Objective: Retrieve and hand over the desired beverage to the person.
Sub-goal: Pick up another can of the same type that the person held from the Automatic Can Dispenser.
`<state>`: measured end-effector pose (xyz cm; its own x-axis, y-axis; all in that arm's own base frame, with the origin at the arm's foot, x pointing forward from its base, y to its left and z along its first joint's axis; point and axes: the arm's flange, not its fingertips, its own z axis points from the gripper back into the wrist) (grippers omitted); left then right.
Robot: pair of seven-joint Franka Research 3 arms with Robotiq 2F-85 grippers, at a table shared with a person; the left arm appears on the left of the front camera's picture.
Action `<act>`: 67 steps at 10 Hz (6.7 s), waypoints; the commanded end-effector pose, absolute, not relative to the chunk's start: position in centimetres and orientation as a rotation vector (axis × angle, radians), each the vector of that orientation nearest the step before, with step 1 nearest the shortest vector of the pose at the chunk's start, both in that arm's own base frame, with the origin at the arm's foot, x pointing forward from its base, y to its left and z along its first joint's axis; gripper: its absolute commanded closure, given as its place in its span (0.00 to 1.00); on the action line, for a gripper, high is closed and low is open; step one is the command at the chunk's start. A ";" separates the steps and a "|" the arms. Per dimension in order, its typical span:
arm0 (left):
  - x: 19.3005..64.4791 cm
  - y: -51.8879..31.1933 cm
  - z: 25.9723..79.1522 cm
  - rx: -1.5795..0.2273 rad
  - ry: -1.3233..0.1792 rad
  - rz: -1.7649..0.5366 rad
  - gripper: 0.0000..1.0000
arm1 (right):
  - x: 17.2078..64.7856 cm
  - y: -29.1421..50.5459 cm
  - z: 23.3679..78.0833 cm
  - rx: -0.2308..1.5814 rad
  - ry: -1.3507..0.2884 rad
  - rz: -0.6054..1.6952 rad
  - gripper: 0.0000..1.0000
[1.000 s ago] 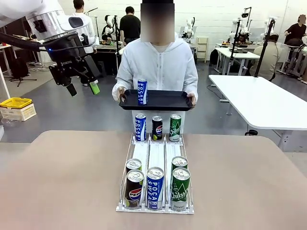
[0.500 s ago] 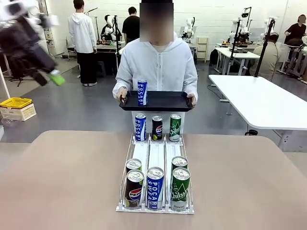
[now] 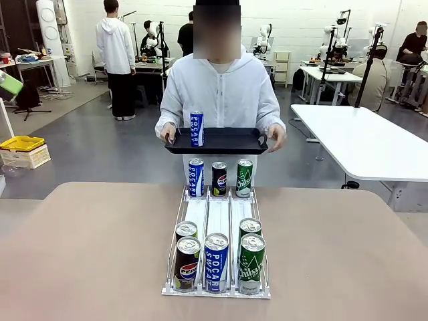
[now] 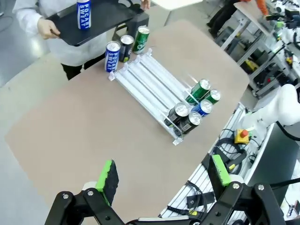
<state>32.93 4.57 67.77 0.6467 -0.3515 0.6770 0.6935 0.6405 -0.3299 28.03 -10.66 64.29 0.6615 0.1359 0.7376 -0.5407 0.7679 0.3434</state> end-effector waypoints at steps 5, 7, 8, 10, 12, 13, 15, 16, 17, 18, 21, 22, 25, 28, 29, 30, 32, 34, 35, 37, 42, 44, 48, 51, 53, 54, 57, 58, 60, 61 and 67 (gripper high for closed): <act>32.9 4.6 67.8 -0.620 -0.609 -0.639 0.00 | 28.1 -10.7 64.2 0.596 -0.763 0.422 0.00; 32.9 4.6 67.8 -0.620 -0.609 -0.639 0.00 | 28.1 -10.7 64.2 0.596 -0.763 0.422 0.00; 32.9 4.6 67.8 -0.620 -0.609 -0.639 0.00 | 28.1 -10.7 64.2 0.596 -0.763 0.422 0.00; 32.9 4.6 67.8 -0.620 -0.609 -0.639 0.00 | 28.1 -10.7 64.2 0.596 -0.763 0.422 0.00; 32.9 4.6 67.8 -0.620 -0.609 -0.639 0.00 | 28.1 -10.7 64.2 0.596 -0.763 0.422 0.00; 32.9 4.6 67.8 -0.620 -0.609 -0.639 0.00 | 28.1 -10.7 64.2 0.596 -0.763 0.422 0.00; 32.9 4.6 67.8 -0.620 -0.609 -0.639 0.00 | 28.1 -10.7 64.2 0.596 -0.763 0.422 0.00; 32.9 4.6 67.8 -0.620 -0.609 -0.639 0.00 | 28.1 -10.7 64.2 0.596 -0.763 0.422 0.00; 32.9 4.6 67.8 -0.620 -0.609 -0.639 0.00 | 28.1 -10.7 64.2 0.596 -0.763 0.422 0.00; 32.9 4.6 67.8 -0.620 -0.609 -0.639 0.00 | 28.1 -10.7 64.2 0.596 -0.763 0.422 0.00; 32.9 4.6 67.8 -0.620 -0.609 -0.639 0.00 | 28.1 -10.7 64.2 0.596 -0.763 0.422 0.00; 32.9 4.6 67.8 -0.620 -0.609 -0.639 0.00 | 28.1 -10.7 64.2 0.596 -0.763 0.422 0.00; 32.9 4.6 67.8 -0.620 -0.609 -0.639 0.00 | 28.1 -10.7 64.2 0.596 -0.763 0.422 0.00; 32.9 4.6 67.8 -0.620 -0.609 -0.639 0.00 | 28.1 -10.7 64.2 0.596 -0.763 0.422 0.00; 32.9 4.6 67.8 -0.620 -0.609 -0.639 0.00 | 28.1 -10.7 64.2 0.596 -0.763 0.422 0.00; 32.9 4.6 67.8 -0.620 -0.609 -0.639 0.00 | 28.1 -10.7 64.2 0.596 -0.763 0.422 0.00; 32.9 4.6 67.8 -0.620 -0.609 -0.639 0.00 | 28.1 -10.7 64.2 0.596 -0.763 0.422 0.00; 32.9 4.6 67.8 -0.620 -0.609 -0.639 0.00 | 28.1 -10.7 64.2 0.596 -0.763 0.422 0.00; 32.9 4.6 67.8 -0.620 -0.609 -0.639 0.00 | 28.1 -10.7 64.2 0.596 -0.763 0.422 0.00; 32.9 4.6 67.8 -0.620 -0.609 -0.639 0.00 | 28.1 -10.7 64.2 0.596 -0.763 0.422 0.00; 32.9 4.6 67.8 -0.620 -0.609 -0.639 0.00 | 31.4 -3.9 63.2 0.459 -0.567 0.464 0.00; 32.9 4.6 67.8 -0.620 -0.609 -0.639 0.00 | 35.3 3.5 62.9 0.402 -0.383 0.313 0.00; 32.9 4.6 67.8 -0.620 -0.609 -0.639 0.00 | 38.1 18.9 58.9 -0.060 -0.230 -0.037 0.00; 32.9 4.6 67.8 -0.620 -0.609 -0.639 0.00 | 37.8 23.0 57.3 -0.063 -0.193 -0.077 0.00; 32.9 4.6 67.8 -0.620 -0.609 -0.639 0.00 | 37.8 22.7 57.3 0.033 -0.178 -0.022 0.00; 32.9 4.6 67.8 -0.620 -0.609 -0.639 0.00 | 37.0 23.0 56.4 -0.099 -0.215 -0.065 0.00; 32.9 4.6 67.8 -0.620 -0.609 -0.639 0.00 | 37.0 23.0 56.4 -0.099 -0.215 -0.065 0.00; 32.9 4.6 67.8 -0.620 -0.609 -0.639 0.00 | 37.0 23.0 56.4 -0.099 -0.215 -0.065 0.00; 32.9 4.6 67.8 -0.620 -0.609 -0.639 0.00 | 37.0 23.0 56.4 -0.099 -0.215 -0.065 0.00; 32.9 4.6 67.8 -0.620 -0.609 -0.639 0.00 | 37.3 23.1 56.7 -0.074 -0.206 -0.046 0.00; 32.9 4.6 67.8 -0.620 -0.609 -0.639 0.00 | 36.6 32.3 48.6 -0.073 -0.157 0.102 0.00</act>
